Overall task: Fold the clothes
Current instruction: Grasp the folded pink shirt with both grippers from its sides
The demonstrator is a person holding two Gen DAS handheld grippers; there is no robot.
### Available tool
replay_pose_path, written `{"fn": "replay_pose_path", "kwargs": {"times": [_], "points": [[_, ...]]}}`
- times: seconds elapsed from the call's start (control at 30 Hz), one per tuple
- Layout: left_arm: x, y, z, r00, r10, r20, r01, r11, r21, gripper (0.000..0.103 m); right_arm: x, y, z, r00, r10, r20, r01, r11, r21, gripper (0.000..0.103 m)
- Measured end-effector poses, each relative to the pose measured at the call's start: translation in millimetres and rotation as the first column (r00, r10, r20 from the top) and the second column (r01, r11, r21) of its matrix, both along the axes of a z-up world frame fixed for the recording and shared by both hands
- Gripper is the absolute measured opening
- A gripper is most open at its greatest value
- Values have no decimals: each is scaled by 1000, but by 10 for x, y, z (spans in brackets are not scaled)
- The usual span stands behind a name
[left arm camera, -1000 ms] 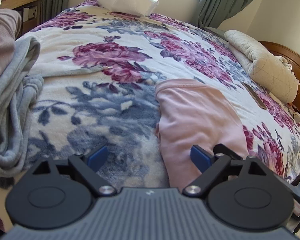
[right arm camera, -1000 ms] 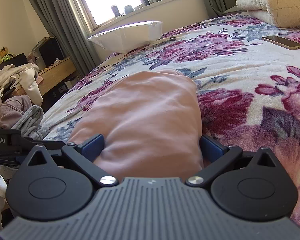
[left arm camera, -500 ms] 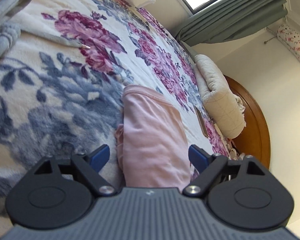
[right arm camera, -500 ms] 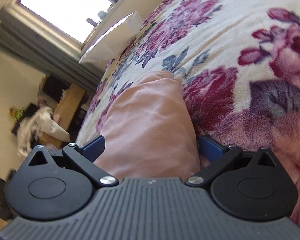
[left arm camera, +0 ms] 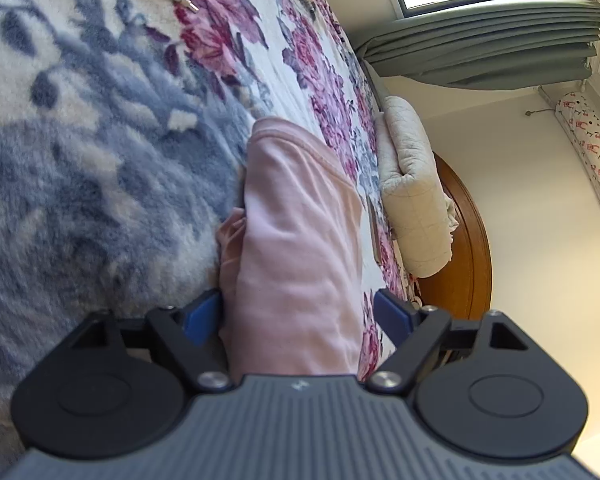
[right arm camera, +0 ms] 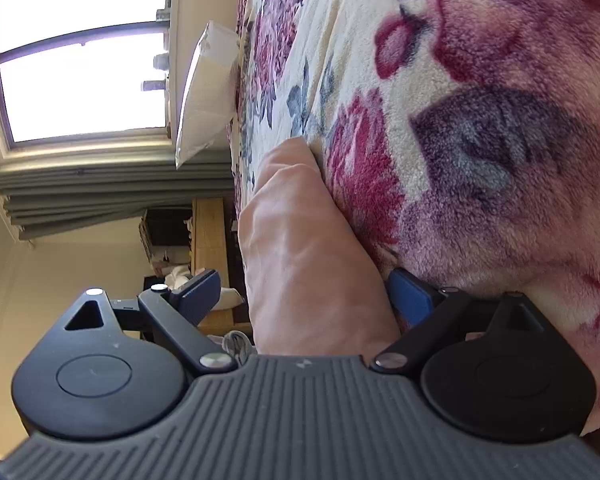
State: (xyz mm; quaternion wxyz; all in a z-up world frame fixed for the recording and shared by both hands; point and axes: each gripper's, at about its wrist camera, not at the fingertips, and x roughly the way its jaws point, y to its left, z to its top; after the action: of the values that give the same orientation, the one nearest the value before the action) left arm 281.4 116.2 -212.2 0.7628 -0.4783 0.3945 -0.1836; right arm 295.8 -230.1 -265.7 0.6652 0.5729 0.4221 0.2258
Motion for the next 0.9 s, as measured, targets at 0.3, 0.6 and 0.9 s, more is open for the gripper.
{"fn": "replay_pose_path", "kwargs": {"times": [0.3, 0.6, 0.9], "points": [[94, -107, 23, 1000, -13, -12, 13, 998, 58, 69, 153, 253, 189, 997, 76, -5, -76, 988, -132, 94], [67, 9, -57, 999, 21, -37, -21, 1000, -6, 70, 272, 343, 237, 994, 100, -35, -104, 980, -171, 93], [27, 30, -42, 999, 15, -45, -15, 1000, -3, 71, 219, 205, 142, 994, 103, -28, -106, 983, -151, 93]]}}
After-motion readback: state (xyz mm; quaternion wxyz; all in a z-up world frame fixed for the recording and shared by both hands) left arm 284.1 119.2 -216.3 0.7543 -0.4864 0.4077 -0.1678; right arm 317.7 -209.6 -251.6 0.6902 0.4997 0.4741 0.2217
